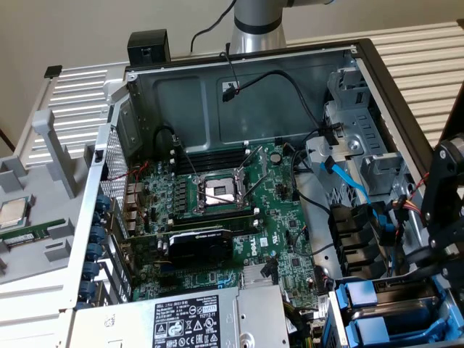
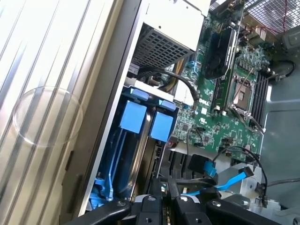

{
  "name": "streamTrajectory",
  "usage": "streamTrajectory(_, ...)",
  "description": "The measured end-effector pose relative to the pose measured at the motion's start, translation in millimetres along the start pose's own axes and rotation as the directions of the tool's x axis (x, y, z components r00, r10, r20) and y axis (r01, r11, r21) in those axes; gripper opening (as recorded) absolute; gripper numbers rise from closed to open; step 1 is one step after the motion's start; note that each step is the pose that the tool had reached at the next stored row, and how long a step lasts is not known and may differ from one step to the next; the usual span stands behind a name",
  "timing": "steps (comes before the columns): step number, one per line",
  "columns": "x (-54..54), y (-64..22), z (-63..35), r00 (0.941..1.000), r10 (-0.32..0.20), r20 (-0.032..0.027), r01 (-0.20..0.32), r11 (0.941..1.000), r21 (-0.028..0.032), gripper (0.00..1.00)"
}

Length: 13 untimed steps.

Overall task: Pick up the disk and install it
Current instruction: 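Insert the first disk wire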

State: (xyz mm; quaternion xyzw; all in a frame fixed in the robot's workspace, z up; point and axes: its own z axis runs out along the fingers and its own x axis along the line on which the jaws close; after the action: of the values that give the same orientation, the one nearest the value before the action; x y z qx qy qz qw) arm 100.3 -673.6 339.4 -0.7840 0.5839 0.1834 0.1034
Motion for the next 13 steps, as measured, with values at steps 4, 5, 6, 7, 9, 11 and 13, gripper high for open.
streamTrajectory(4,-7.2,-0.2,1.0,0.9995,0.005,-0.0309,-0.005,1.0000,-0.0062,0.17)
streamTrajectory(5,-9.2,-0.3,1.1,0.9993,0.005,-0.0378,-0.006,1.0000,-0.0074,0.17)
streamTrajectory(6,-11.4,-0.5,1.2,0.9990,0.006,-0.0444,-0.006,0.9999,-0.0081,0.17)
streamTrajectory(7,-13.5,-0.8,1.3,0.9987,0.007,-0.0515,-0.007,0.9999,-0.0088,0.17)
streamTrajectory(9,-17.2,-1.1,1.8,0.9978,0.008,-0.0665,-0.009,0.9999,-0.0102,0.17)
streamTrajectory(11,-20.5,-1.3,2.7,0.9963,0.010,-0.0854,-0.012,0.9998,-0.0131,0.17)
streamTrajectory(13,-23.7,-1.6,3.5,0.9945,0.013,-0.1045,-0.014,0.9998,-0.0159,0.17)
